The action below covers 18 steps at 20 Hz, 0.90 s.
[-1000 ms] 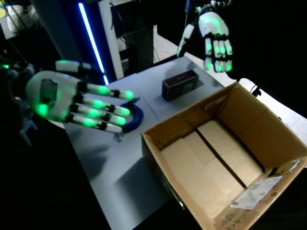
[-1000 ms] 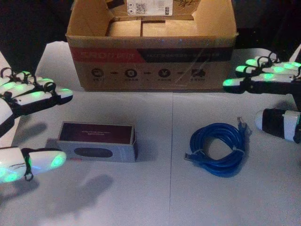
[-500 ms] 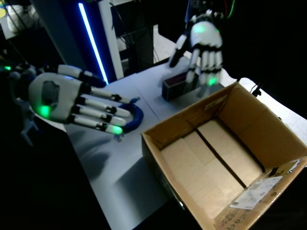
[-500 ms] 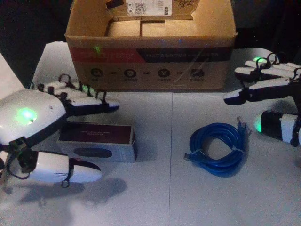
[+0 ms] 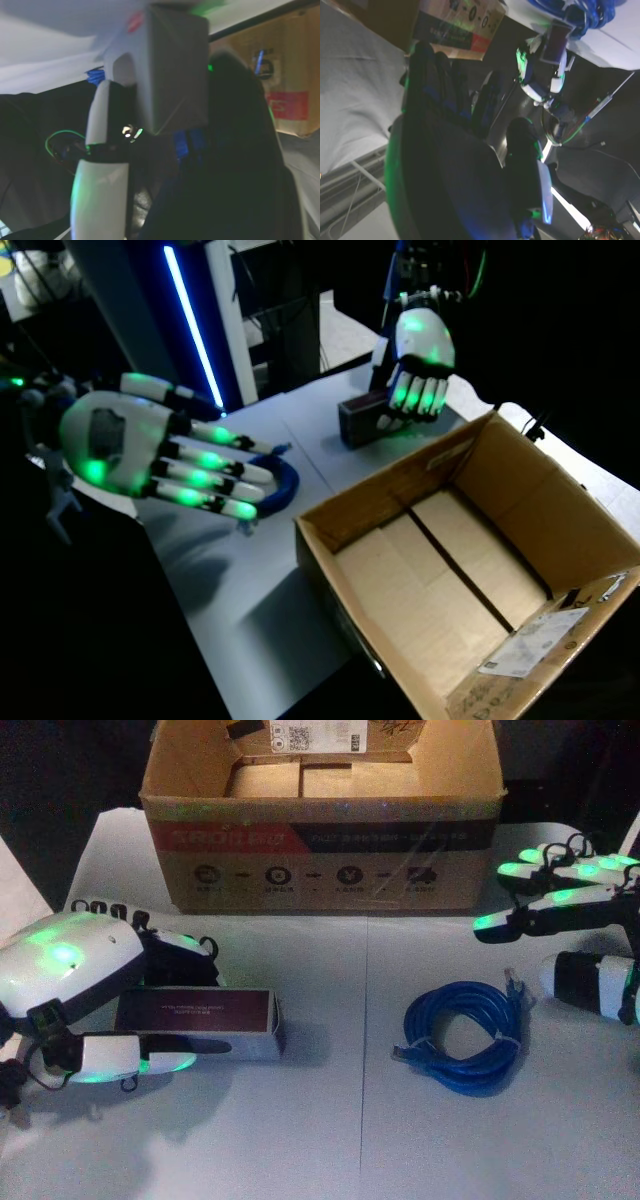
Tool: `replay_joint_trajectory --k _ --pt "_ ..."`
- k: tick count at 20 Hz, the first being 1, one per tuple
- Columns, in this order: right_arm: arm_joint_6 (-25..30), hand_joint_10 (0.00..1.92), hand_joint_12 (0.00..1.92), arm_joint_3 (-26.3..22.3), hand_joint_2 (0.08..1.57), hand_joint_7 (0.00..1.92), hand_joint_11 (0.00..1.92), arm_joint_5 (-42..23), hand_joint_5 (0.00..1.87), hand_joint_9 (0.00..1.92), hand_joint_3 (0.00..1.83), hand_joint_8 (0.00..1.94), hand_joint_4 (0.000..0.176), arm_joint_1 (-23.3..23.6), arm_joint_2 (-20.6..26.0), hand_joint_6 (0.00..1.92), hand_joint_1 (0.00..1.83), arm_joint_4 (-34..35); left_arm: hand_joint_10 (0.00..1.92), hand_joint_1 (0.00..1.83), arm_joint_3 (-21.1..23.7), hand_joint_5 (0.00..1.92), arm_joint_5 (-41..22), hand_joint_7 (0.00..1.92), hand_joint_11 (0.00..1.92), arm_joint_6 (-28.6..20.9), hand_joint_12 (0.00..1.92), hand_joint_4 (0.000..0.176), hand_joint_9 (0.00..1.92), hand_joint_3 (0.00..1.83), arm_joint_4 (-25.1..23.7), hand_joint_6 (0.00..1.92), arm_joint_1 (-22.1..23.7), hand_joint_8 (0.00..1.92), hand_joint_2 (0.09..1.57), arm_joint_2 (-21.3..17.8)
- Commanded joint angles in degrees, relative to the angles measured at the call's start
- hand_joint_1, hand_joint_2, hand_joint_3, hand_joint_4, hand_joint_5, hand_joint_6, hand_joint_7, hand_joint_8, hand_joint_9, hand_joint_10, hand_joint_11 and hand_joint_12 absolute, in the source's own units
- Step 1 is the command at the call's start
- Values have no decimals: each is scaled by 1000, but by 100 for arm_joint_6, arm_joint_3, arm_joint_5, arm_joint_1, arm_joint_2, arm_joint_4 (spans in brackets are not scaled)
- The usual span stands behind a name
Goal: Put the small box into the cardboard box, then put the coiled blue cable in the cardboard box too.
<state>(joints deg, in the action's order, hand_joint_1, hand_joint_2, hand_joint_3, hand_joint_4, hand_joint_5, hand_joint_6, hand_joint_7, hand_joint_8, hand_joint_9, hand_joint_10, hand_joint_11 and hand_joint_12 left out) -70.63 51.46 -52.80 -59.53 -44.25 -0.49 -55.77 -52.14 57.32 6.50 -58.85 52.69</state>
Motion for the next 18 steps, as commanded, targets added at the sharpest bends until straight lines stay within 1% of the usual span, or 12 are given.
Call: replay_joint_trajectory --k 1,2,3,7,10,11,12,13,15,16,17,18 --pt "50 6 0 16 1459 218 0 -682 306 97 0 2 120 72 -10 0 78 67 1249 1239 -20 1021 -880 894 828 -121 1474 0 877 0 -57 772 68 1307 1133 -70" --pt "51 3 0 16 1459 216 0 -682 296 95 0 0 125 72 -13 0 90 67 1291 1262 -12 1109 -1012 898 868 -228 1514 0 906 0 -89 578 68 1331 1115 -143" --pt "52 2 0 15 1459 215 0 -682 295 94 0 0 125 72 -14 0 89 67 1302 1264 -5 1116 -1166 898 866 -351 1523 0 903 0 -155 561 68 1334 1114 -227" --pt "58 10 7 15 1435 237 14 -682 299 134 0 3 131 72 -23 0 144 72 1151 1234 192 1074 -2043 927 842 -670 1569 0 913 0 -408 713 67 1223 1110 -765" --pt "63 16 49 16 1436 271 96 -680 319 191 1 7 96 71 -30 5 87 98 1020 1238 249 1054 -2856 966 788 -704 1513 0 915 0 -376 709 68 1194 1109 -1068" --pt "63 8 60 18 1437 272 104 -668 322 192 0 3 97 71 -37 3 95 100 936 1227 236 1051 -3092 1016 798 -704 1471 31 946 1 -329 923 76 934 1087 -1125" --pt "63 7 62 24 1440 270 105 -664 323 191 2 2 95 72 -45 3 99 100 1086 1343 199 1029 -3277 888 799 -702 1471 0 949 3 -264 844 116 1181 1105 -1152" --pt "63 8 67 31 1443 277 100 -664 321 199 2 3 97 72 -55 1 110 100 1142 1370 127 1011 -3367 846 792 -699 1481 0 940 1 -145 847 191 1259 1116 -1151" --pt "63 2 295 63 1447 269 11 -664 315 190 0 1 98 72 -96 0 82 115 916 1251 -128 1047 -3231 1039 760 -692 1396 0 931 2 167 743 508 1041 1086 -1028" --pt "63 0 352 73 1445 257 0 -664 312 186 0 0 109 72 -109 0 95 116 695 1220 -305 1011 -3033 1000 763 -694 1282 27 947 1 261 870 735 1022 1102 -910" --pt "63 0 351 76 1442 252 0 -664 310 184 0 0 113 72 -111 0 96 116 602 1220 -438 1014 -2844 1006 769 -696 1168 32 992 0 291 871 939 1006 1101 -813" --pt "63 2 354 78 1441 253 0 -664 309 187 0 1 113 72 -112 0 99 114 563 1228 -597 1011 -2576 1039 793 -697 1178 9 1048 0 292 849 1217 978 1094 -690"
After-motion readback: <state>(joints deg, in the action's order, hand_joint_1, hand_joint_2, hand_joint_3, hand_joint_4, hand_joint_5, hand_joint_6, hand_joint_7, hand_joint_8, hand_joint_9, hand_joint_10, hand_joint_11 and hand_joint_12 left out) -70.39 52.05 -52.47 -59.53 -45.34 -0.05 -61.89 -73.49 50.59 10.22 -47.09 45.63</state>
